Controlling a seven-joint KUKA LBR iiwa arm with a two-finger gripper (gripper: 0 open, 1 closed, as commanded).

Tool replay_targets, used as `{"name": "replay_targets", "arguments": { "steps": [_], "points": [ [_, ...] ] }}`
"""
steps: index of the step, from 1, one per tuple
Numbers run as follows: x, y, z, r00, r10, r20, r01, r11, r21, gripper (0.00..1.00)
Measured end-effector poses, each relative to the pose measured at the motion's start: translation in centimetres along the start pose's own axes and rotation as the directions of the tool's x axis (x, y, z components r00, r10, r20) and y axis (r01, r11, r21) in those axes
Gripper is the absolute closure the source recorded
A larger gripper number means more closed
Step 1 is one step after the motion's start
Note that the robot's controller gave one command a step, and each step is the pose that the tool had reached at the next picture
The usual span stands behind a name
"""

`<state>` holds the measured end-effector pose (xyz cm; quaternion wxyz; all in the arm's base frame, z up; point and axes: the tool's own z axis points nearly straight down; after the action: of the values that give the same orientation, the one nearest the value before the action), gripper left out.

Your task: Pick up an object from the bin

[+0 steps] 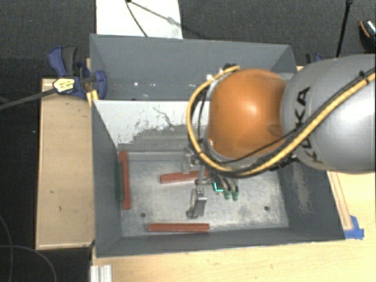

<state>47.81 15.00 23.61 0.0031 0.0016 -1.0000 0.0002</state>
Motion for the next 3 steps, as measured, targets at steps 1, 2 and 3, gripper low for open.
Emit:
{"name": "replay_targets", "arguments": {
  "steps": [1,2,3],
  "points": [
    [-9.1,-1.2,10.4,0.994,0.108,0.007,-0.108,0.994,-0.001,0.0],
    [-10.2,-0.1,16.7,0.997,-0.073,0.004,0.073,0.997,0.0,0.0],
    [-10.3,-0.1,16.5,0.998,-0.067,0.007,0.067,0.998,-0.001,1.0]
  ]
}}
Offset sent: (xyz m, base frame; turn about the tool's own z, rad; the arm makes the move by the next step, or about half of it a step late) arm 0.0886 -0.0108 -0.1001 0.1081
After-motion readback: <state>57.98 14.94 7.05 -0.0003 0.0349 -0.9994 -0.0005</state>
